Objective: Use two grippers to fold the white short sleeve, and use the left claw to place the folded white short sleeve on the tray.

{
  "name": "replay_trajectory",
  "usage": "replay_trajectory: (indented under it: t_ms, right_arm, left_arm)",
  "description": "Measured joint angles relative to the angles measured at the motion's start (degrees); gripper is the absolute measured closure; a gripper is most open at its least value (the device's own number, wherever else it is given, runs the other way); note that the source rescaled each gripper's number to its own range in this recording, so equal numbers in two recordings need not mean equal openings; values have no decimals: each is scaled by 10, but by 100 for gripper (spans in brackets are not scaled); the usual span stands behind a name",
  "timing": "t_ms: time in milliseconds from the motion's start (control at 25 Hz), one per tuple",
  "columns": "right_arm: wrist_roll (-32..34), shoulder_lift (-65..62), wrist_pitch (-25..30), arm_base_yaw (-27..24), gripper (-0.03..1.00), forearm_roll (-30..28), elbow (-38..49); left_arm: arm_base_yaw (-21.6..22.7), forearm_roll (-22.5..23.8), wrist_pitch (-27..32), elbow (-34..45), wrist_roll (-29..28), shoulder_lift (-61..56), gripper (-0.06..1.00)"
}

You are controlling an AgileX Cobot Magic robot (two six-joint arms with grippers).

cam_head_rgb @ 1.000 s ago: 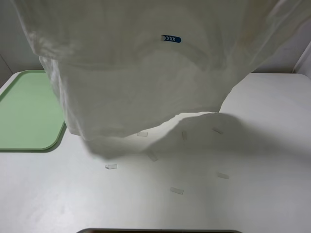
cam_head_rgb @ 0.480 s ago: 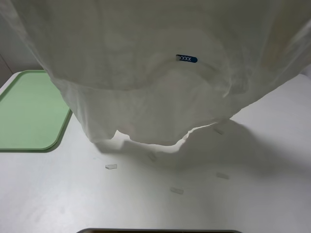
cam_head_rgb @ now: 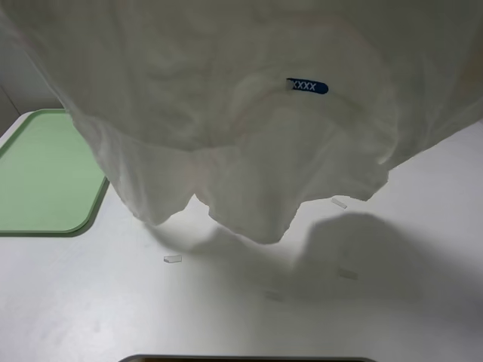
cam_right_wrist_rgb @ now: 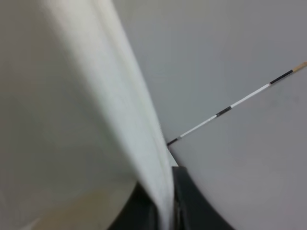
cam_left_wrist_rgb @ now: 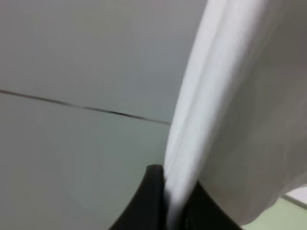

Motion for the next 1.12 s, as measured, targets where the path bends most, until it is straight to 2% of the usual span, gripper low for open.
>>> replay_trajectory:
  t_ms: [440,600,1000,1080,1120]
  right_arm:
    - [33,-98,0,0,95,69,100]
    - [42,-118,-2,0,95,90,123]
    - [74,-126,-5,0,95,99,132]
    - [74,-118,-7,0,95,91,132]
    - [74,-115,-8,0,95,88,132]
  left_arm:
    - [-2,-46,-4,163,-55,-138,94]
    - [-2,-55,-5,175,-75,-175,94]
    - [-2,-62,-4,181,-79,-181,94]
    - [-2,-51,-5,192,-79,-181,94]
    - [-3,-26,-10,210,-79,-174,94]
